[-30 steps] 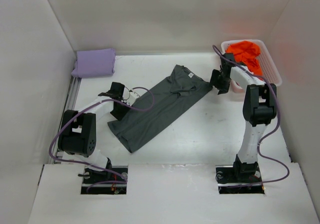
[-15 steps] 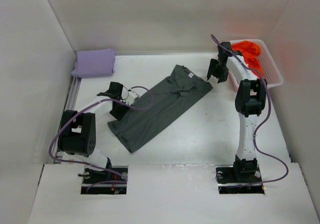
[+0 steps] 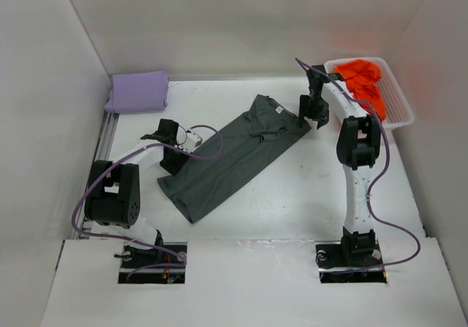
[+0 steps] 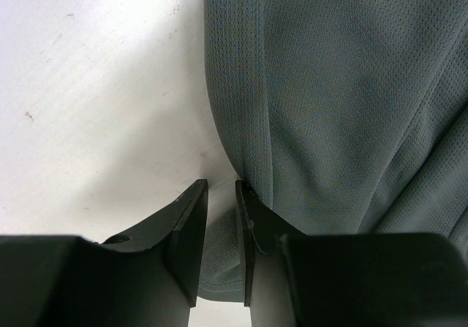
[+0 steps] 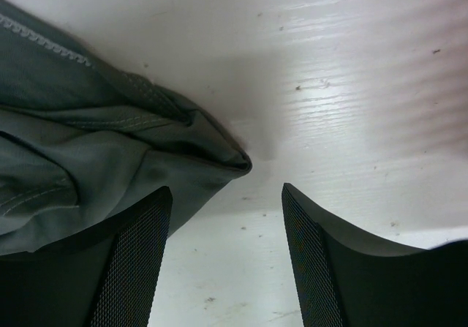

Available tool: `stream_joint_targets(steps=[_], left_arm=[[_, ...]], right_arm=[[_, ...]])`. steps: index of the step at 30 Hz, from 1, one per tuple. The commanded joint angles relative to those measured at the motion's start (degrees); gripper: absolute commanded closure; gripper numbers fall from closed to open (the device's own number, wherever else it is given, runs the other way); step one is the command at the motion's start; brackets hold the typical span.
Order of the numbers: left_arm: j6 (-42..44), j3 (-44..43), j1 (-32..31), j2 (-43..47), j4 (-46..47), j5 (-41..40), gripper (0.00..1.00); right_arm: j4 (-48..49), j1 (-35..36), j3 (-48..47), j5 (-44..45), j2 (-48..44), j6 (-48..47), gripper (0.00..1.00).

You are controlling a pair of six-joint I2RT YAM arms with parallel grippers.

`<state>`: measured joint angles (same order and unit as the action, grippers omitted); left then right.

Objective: Fold and stack the t-shirts
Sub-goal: Rotate the tshirt 60 degrees

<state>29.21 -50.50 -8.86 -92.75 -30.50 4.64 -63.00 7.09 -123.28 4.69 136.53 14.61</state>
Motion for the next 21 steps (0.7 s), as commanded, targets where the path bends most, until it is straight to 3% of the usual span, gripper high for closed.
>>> stream_joint_targets(steps=[1, 6, 21], left_arm=[[0.7, 6.2, 0.6, -9.6, -3.5, -0.7, 0.79], [0.7, 6.6, 0.6, -9.3, -3.2, -0.7, 0.79], [0.9, 6.8, 1.1, -9.9, -3.5, -1.2, 0.79]], right_arm=[[-1.9, 0.9, -1.9, 2.3, 0.5, -1.5, 0.34], [-2.4, 0.9, -4.8, 3.7, 2.2, -1.6, 0.37], [0.7, 0.1, -5.4, 4.9, 4.0, -4.4, 0.34]])
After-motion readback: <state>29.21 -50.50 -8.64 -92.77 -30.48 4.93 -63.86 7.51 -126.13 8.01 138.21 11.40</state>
